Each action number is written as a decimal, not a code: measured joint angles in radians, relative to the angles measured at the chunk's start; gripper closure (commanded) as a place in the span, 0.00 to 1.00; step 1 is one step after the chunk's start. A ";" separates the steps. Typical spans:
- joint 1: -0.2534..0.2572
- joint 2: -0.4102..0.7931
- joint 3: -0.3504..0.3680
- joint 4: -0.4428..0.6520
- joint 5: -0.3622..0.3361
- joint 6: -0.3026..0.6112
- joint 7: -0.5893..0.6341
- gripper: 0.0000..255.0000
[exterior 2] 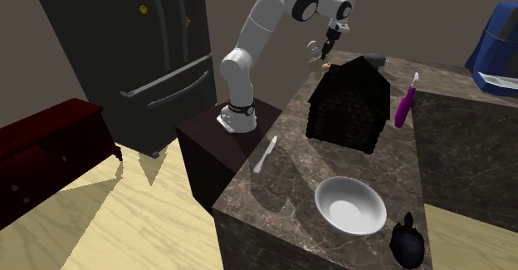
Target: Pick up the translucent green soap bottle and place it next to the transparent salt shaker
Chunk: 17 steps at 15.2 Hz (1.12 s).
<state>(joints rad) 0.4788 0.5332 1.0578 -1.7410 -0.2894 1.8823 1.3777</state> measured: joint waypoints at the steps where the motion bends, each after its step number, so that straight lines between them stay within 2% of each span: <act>1: 0.004 0.006 -0.005 -0.004 -0.005 0.008 0.002 1.00; 8: 0.021 0.044 -0.036 -0.047 -0.041 0.081 0.014 1.00; 15: 0.028 0.053 -0.042 -0.051 -0.049 0.094 0.017 1.00; 16: 0.028 0.053 -0.042 -0.051 -0.049 0.094 0.017 0.00; 17: 0.027 0.054 -0.044 -0.053 -0.050 0.095 0.017 0.00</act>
<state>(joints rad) 0.5061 0.5873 1.0143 -1.7938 -0.3393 1.9770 1.3950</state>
